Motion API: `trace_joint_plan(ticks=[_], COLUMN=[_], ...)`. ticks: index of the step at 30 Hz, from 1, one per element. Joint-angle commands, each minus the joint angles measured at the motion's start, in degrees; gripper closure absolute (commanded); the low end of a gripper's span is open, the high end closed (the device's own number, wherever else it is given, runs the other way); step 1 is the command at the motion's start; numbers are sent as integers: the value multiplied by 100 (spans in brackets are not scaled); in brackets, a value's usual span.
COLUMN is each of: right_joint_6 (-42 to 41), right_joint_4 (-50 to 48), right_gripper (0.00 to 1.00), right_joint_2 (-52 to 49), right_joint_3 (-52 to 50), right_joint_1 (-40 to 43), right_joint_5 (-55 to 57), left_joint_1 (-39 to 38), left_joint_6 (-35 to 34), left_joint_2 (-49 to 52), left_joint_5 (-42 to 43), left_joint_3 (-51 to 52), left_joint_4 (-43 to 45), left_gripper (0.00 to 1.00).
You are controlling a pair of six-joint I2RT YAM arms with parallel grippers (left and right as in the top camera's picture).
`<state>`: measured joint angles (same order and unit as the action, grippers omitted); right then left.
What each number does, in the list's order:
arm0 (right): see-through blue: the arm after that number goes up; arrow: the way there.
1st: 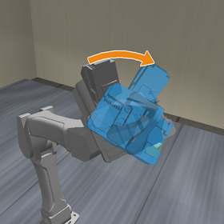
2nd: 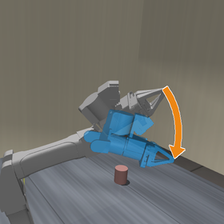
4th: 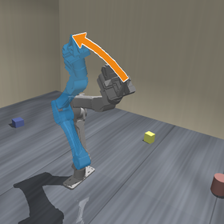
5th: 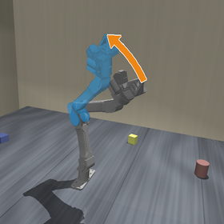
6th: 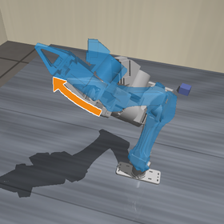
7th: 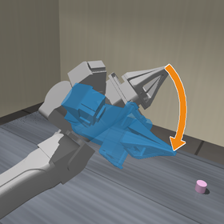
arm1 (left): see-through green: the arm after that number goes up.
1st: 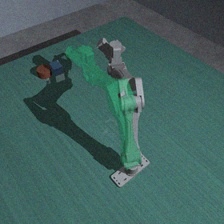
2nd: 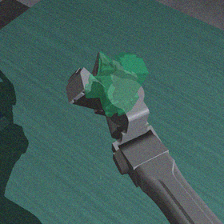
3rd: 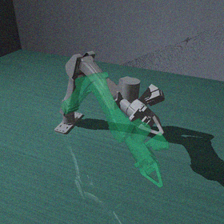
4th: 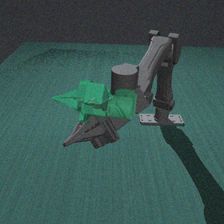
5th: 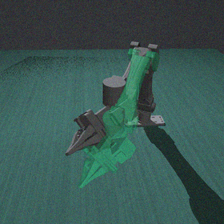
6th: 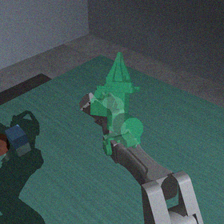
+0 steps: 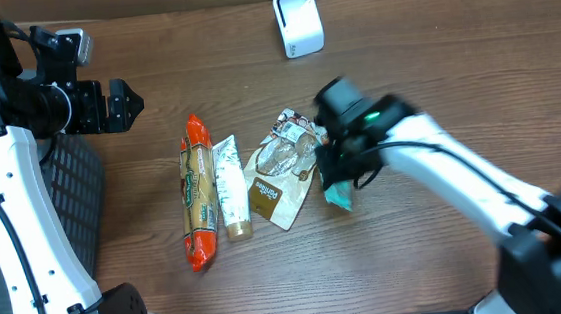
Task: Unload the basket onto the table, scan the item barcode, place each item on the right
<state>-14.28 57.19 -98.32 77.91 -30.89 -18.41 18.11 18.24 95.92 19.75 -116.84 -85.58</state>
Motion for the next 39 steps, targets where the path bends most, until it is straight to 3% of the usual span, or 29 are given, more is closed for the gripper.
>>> trace_joint_plan(ticks=[1,4,9,16,24,27,31,39], right_joint_6=[901,988,986,986,962,960,839,837], right_joint_4=[-398,-1115,-1934,-2035,-1593,-1593,-1488,-481], right_gripper=[96,96,96,96,95,91,69,60], right_joint_2=[101,-11,-382,-575,-586,-586,-586,-584], right_joint_3=[-96,-651,-1563,-2116,-2208,-2208,-2203,-1613], right_joint_1=[590,1054,1521,2194,2288,2295,2365,2723], right_joint_5=[-2785,-3805,-4360,-3838,-2485,-2452,-2170,-476], left_joint_1=[-13,-13,-13,-13,-13,-13,-13,-13], left_joint_6=[127,127,127,127,127,127,127,127], left_joint_2=[9,9,9,9,9,9,9,9], left_joint_5=[68,68,68,68,68,68,68,68], left_joint_3=[-26,-26,-26,-26,-26,-26,-26,-26], left_joint_4=[13,13,13,13,13,15,13,13], left_gripper=[0,0,1,0,0,1,1,1])
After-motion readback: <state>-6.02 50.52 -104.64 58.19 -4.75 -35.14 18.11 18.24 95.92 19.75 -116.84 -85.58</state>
